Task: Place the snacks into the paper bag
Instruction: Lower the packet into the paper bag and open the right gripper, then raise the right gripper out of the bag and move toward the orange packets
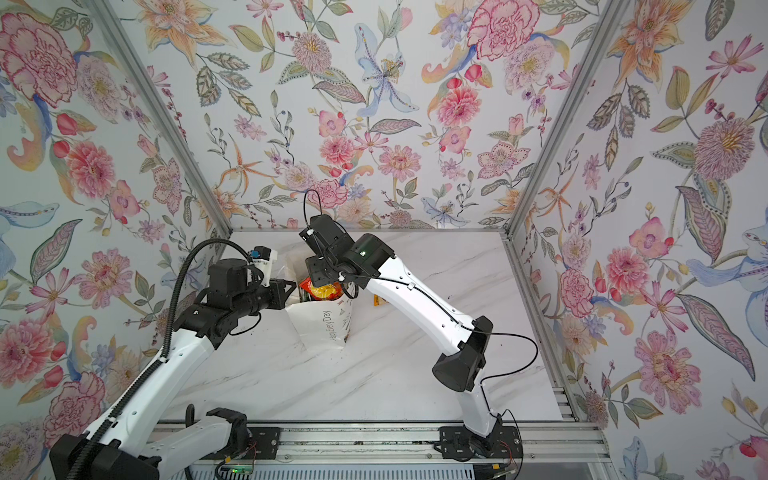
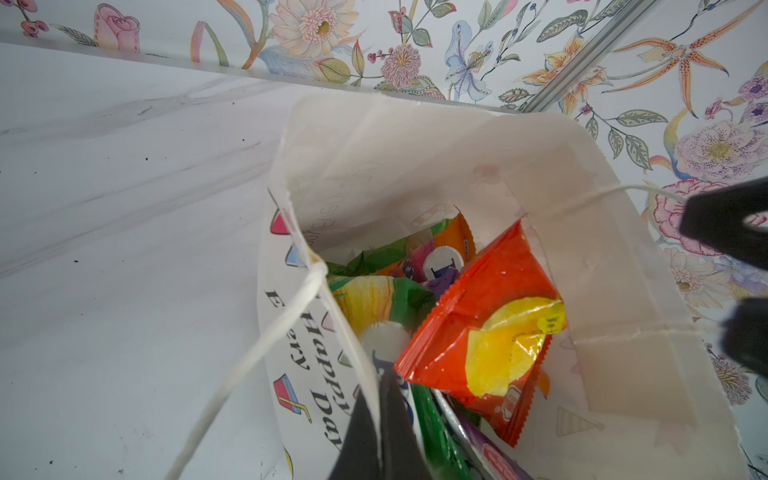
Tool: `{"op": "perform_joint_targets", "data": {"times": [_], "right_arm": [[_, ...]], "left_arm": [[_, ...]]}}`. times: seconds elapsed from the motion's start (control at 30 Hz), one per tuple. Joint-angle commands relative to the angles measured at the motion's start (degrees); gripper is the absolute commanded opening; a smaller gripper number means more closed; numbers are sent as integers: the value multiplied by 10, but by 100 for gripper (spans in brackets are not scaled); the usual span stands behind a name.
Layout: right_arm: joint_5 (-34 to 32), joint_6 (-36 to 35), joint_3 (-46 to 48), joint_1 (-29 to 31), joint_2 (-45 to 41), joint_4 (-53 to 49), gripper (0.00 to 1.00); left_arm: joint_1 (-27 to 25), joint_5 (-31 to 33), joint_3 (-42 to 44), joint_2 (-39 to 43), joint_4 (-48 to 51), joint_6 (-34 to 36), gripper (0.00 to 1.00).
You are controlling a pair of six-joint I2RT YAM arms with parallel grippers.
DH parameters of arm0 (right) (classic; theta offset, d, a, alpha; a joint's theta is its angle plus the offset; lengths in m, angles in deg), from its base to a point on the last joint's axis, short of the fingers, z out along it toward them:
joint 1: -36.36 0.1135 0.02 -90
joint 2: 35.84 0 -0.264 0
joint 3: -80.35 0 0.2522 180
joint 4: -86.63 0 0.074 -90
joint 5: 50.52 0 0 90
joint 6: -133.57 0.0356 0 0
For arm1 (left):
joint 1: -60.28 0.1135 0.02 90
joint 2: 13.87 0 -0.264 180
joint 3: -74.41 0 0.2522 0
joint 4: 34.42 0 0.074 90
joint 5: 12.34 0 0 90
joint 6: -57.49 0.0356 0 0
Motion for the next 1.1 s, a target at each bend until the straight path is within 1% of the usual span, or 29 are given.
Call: {"op": "perform_joint_targets", "data": {"times": [0.0, 0.17, 0.23, 0.4, 0.53, 0.67, 0.77, 0.9, 1.0, 1.07], "right_arm": [[-27, -12, -13, 4, -45, -8, 59], [-49, -19, -10, 4, -79, -7, 61], [-72, -21, -1, 5, -100, -7, 63], [-136, -22, 49, -3, -151, -6, 69], [-158, -12, 101, -19, -192, -5, 70], [-163, -1, 163, -40, -234, 6, 71], [-162, 9, 231, -63, -274, 26, 73], [-139, 27, 319, -105, -328, 60, 73], [-120, 36, 391, -136, -369, 98, 82], [-103, 42, 434, -161, -393, 120, 83]], "left_arm": [[12, 11, -8, 24, -64, 18, 0], [15, 10, -8, 23, -63, 19, 0], [15, 9, -7, 23, -64, 19, 0], [16, 7, -3, 25, -66, 18, 0], [18, 10, 2, 28, -66, 19, 0], [18, 11, 3, 27, -67, 20, 0], [19, 12, 4, 27, -66, 21, 0], [18, 15, 6, 30, -65, 22, 0], [19, 20, 10, 31, -67, 21, 0], [19, 20, 10, 30, -66, 21, 0]]}}
